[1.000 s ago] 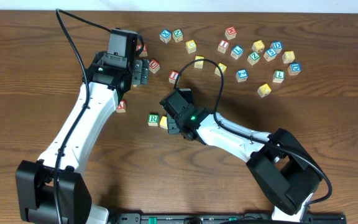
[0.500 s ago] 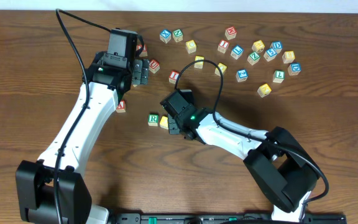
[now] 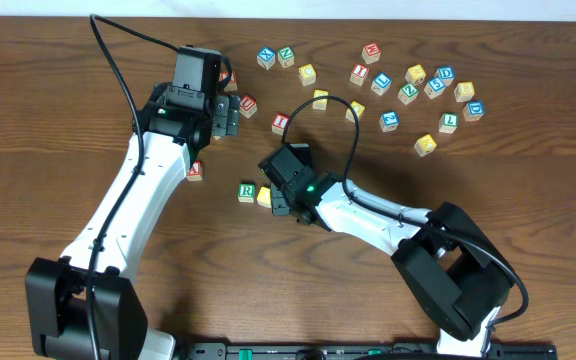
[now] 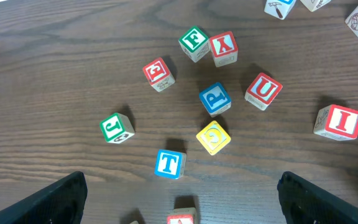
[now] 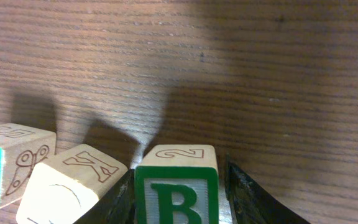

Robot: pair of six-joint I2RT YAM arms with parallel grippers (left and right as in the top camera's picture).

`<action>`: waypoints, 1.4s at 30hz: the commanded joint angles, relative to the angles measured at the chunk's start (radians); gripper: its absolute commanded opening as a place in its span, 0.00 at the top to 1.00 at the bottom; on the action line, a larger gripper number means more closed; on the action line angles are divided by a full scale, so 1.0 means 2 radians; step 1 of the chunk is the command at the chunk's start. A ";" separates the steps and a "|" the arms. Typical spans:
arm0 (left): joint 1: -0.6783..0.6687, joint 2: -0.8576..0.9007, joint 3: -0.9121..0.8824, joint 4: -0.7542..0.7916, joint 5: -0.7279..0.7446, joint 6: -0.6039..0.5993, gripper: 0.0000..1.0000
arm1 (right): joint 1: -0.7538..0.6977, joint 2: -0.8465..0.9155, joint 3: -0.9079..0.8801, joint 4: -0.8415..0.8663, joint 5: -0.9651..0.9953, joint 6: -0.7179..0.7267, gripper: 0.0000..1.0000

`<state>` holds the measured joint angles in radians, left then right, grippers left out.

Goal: Spell out ROBOT
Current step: 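Lower the B block to the right of the yellow O block, then open the right gripper to release the B block and raise it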

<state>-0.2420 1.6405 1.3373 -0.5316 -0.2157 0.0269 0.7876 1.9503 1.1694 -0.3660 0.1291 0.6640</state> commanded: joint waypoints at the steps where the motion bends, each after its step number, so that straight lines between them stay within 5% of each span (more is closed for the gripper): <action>1: 0.003 -0.012 0.009 -0.002 -0.006 0.003 0.04 | -0.006 0.007 -0.002 0.008 -0.004 -0.014 0.59; 42: 0.003 -0.012 0.009 -0.002 -0.006 0.003 0.04 | -0.027 0.007 0.020 0.009 -0.010 -0.043 0.53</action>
<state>-0.2420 1.6405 1.3373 -0.5316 -0.2157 0.0269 0.7372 1.9507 1.1763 -0.3473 0.1070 0.6014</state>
